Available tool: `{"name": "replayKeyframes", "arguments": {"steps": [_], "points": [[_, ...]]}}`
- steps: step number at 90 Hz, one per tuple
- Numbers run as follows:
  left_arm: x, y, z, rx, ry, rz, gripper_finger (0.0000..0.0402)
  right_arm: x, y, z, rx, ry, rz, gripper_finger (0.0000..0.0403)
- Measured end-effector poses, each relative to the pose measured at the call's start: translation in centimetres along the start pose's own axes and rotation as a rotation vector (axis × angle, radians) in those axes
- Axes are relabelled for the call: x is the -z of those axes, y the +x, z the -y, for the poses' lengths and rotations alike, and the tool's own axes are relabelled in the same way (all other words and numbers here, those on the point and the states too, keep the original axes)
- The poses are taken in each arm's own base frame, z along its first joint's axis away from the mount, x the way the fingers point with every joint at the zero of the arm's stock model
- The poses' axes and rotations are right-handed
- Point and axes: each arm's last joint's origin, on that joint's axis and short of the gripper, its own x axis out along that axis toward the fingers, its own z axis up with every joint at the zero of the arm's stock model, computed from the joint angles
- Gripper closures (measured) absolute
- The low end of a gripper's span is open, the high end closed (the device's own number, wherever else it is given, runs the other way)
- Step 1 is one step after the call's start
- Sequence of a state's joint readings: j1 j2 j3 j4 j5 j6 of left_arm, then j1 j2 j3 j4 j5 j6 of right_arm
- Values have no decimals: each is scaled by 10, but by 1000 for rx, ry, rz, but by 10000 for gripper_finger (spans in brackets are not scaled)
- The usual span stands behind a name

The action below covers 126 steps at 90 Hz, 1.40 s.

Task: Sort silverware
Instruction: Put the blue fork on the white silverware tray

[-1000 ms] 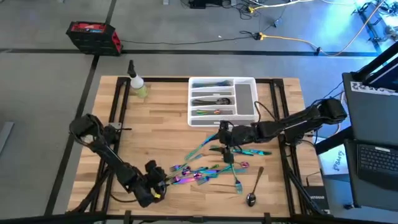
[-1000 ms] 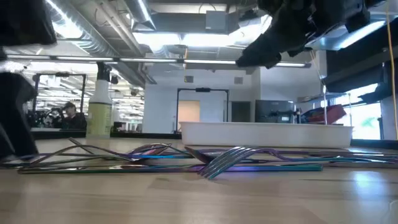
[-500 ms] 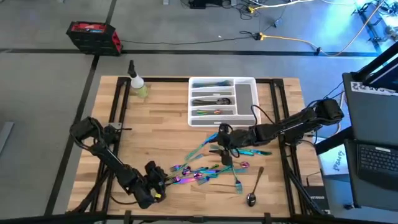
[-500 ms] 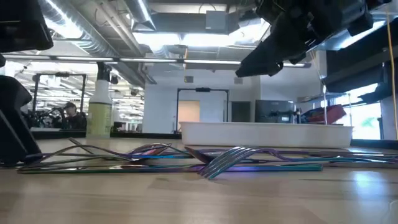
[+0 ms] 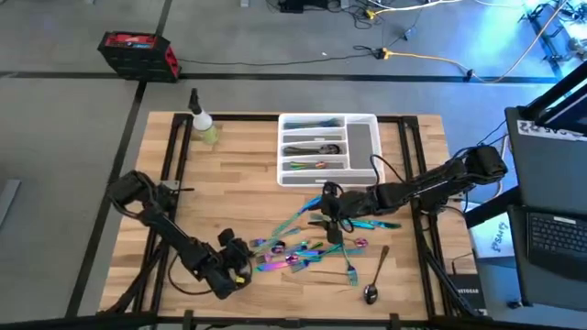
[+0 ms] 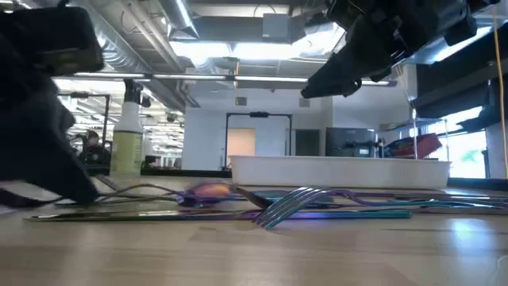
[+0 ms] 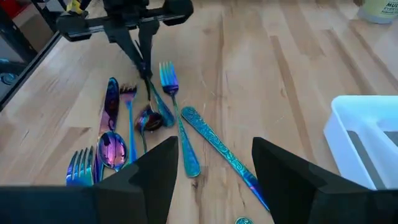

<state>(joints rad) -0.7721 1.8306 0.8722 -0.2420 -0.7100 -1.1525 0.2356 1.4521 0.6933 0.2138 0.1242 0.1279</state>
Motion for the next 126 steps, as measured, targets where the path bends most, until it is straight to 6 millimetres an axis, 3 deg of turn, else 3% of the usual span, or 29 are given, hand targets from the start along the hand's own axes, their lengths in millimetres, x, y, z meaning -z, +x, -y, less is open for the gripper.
{"name": "replayKeyframes", "arguments": {"steps": [22, 49, 59, 76, 88, 102, 116, 126], "points": [[-21, -7, -4, 17, 30, -3, 400, 0, 0, 0, 1, -2, -4, 213], [-62, -30, -14, 76, 33, 82, 401, -10, 0, -2, -14, 1, 48, 213], [-81, -41, -22, 94, 120, 121, 401, -33, -5, -2, -23, -6, 22, 213], [-125, -53, -46, 102, 367, 159, 401, -98, -31, 16, 108, -44, -61, 213], [-156, -48, -65, 24, 690, 116, 401, -127, -43, 38, -76, 77, -39, 213], [-191, -43, -86, -65, 924, 109, 401, -124, -46, 58, -333, 121, -66, 213], [-227, -48, -96, -137, 1068, 163, 401, -109, -33, 75, -261, 105, -106, 213], [-241, -52, -101, -202, 1145, 180, 401, -108, -24, 90, -208, 128, -73, 213]]}}
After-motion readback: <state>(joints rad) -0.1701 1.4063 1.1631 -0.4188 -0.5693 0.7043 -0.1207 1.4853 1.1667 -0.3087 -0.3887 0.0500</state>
